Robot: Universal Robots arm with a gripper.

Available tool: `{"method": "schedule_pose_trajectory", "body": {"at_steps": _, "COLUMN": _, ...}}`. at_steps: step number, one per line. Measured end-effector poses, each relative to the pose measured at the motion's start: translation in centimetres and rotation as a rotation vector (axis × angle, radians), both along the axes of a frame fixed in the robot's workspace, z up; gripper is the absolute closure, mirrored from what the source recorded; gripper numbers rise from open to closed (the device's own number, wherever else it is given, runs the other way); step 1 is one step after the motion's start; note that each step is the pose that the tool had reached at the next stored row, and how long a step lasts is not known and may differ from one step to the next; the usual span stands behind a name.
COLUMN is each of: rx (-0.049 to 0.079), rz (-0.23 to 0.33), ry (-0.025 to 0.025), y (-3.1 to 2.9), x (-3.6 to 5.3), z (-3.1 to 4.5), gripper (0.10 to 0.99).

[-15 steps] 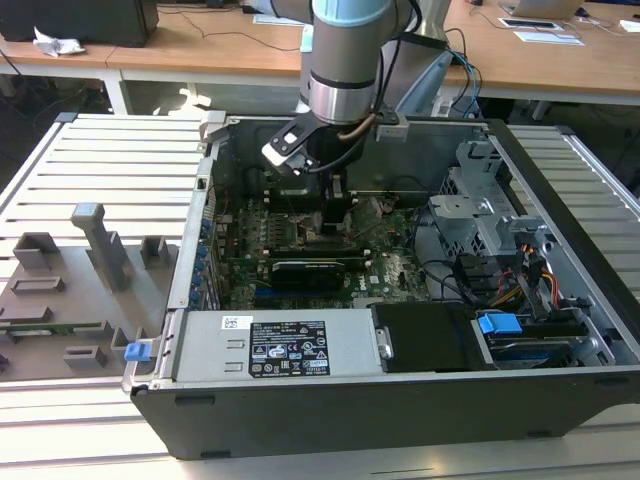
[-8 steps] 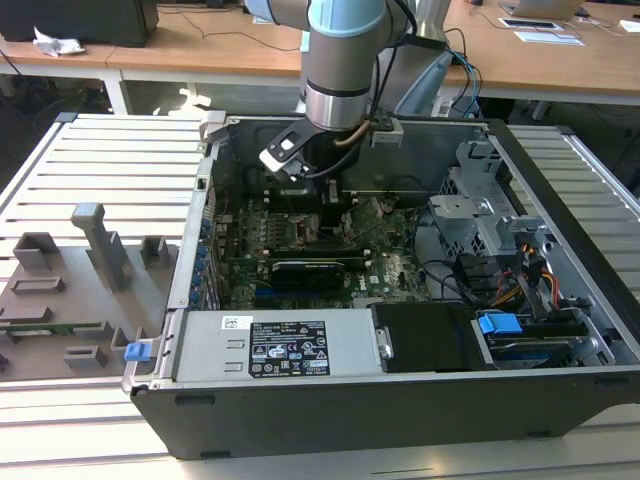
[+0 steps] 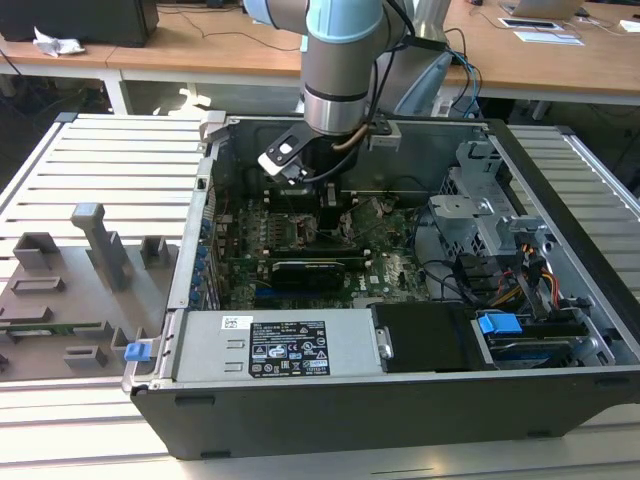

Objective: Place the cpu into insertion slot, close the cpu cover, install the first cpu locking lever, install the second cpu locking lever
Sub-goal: 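Place the cpu into insertion slot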

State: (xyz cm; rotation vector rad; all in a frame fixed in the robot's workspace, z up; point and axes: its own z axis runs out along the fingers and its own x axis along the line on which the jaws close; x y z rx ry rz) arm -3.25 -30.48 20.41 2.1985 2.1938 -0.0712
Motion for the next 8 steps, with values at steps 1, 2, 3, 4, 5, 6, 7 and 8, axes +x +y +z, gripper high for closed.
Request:
{"method": "schedule_pose_trajectory", "body": {"at_steps": 1, "rx": 0.000, "rz": 0.000, "ry": 0.0000, "y": 0.00, "x": -0.01, "z": -0.04, "gripper": 0.545}}
{"method": "schedule_pose_trajectory", "body": {"at_steps": 2, "rx": 0.001, "rz": 0.001, "ry": 0.0000, "y": 0.00, "x": -0.04, "z": -0.11, "gripper": 0.545}}
{"method": "schedule_pose_trajectory", "body": {"at_steps": 3, "rx": 0.002, "rz": 0.003, "ry": 0.0000, "y": 0.01, "x": -0.08, "z": -0.18, "gripper": 0.545}}
{"method": "schedule_pose_trajectory", "body": {"at_steps": 4, "rx": 0.003, "rz": 0.004, "ry": 0.0000, "y": 0.01, "x": -0.09, "z": -0.24, "gripper": 0.545}}
{"method": "schedule_pose_trajectory", "body": {"at_steps": 5, "rx": 0.005, "rz": 0.004, "ry": 0.0001, "y": 0.03, "x": -0.10, "z": -0.32, "gripper": 0.545}}
{"method": "schedule_pose_trajectory", "body": {"at_steps": 6, "rx": 0.006, "rz": 0.004, "ry": 0.0002, "y": 0.05, "x": -0.10, "z": -0.35, "gripper": 0.545}}
{"method": "schedule_pose_trajectory", "body": {"at_steps": 7, "rx": 0.007, "rz": 0.004, "ry": 0.0001, "y": 0.05, "x": -0.10, "z": -0.37, "gripper": 0.545}}
{"method": "schedule_pose_trajectory", "body": {"at_steps": 8, "rx": 0.007, "rz": 0.004, "ry": 0.0002, "y": 0.05, "x": -0.10, "z": -0.37, "gripper": 0.545}}
